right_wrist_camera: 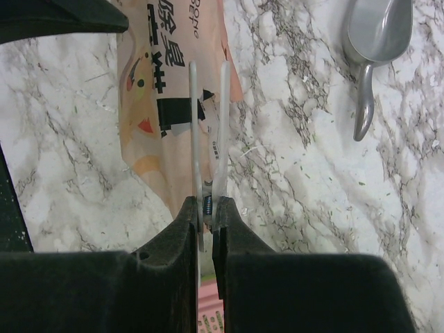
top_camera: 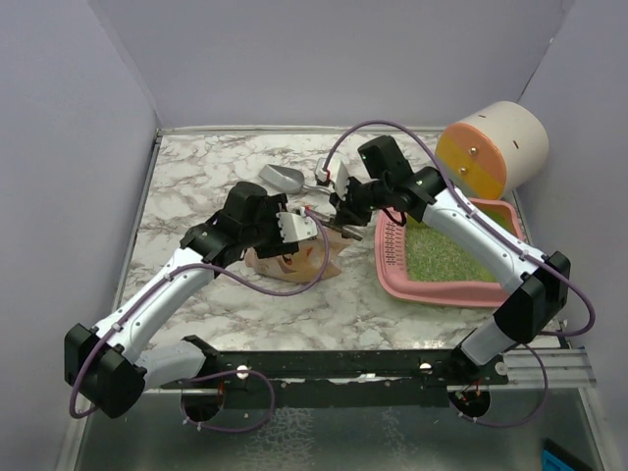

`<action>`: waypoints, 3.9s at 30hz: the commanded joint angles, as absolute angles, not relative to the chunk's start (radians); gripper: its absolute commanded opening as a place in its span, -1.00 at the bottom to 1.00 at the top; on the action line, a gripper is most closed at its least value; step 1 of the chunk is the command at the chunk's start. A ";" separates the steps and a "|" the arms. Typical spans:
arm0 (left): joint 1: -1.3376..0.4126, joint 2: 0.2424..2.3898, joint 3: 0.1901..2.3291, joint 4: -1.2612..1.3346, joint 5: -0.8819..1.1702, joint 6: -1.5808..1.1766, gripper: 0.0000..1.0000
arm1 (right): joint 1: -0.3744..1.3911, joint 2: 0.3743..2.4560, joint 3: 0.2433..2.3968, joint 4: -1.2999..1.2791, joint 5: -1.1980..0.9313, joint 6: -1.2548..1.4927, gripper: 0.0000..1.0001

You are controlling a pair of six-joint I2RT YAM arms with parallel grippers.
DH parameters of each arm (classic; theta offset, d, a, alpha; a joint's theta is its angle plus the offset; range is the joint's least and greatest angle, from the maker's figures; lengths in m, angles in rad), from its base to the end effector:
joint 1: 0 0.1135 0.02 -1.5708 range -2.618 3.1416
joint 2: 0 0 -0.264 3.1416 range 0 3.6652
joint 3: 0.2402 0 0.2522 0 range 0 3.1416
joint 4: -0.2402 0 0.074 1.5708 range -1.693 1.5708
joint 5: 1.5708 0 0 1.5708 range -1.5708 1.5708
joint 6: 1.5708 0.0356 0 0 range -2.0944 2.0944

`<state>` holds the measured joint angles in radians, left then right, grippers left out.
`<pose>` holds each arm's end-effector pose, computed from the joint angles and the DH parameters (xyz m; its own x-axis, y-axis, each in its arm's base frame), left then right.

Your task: Fill the litter box with clean litter

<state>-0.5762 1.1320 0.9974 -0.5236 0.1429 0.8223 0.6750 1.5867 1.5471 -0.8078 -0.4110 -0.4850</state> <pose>0.2027 -0.1378 0.3123 0.1153 0.7900 -0.6022 0.8071 0.2789 0.5204 0.2581 0.2248 0.3478 -0.1544 -0.6710 -0.7252 -0.9623 0.2686 -0.0437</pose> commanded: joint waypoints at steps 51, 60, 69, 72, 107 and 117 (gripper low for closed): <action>-0.343 1.215 1.062 -0.575 0.528 0.875 -1.00 | 0.708 1.738 1.592 -0.791 -0.579 -0.541 -0.98; -0.343 1.196 1.070 -0.563 0.572 0.859 -1.00 | 0.748 1.841 1.675 -0.795 -0.592 -0.534 -0.98; -0.343 1.163 1.060 -0.537 0.602 0.834 -1.00 | 0.753 1.886 1.643 -0.772 -0.636 -0.496 -0.98; -0.342 1.170 1.063 -0.533 0.609 0.829 -1.00 | 0.758 1.903 1.642 -0.783 -0.620 -0.487 -0.98; -0.342 1.085 1.015 -0.212 0.494 0.370 -0.37 | 0.758 1.365 1.363 -0.424 -0.194 -0.205 -0.03; -0.343 0.855 0.791 -0.015 0.310 -0.314 -0.58 | 0.758 0.902 0.977 -0.275 -0.025 0.187 -0.42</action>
<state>-0.3424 0.9024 0.8288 -0.0204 0.3965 -0.1143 0.7521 1.0313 1.0687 -0.3313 -0.1173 0.0105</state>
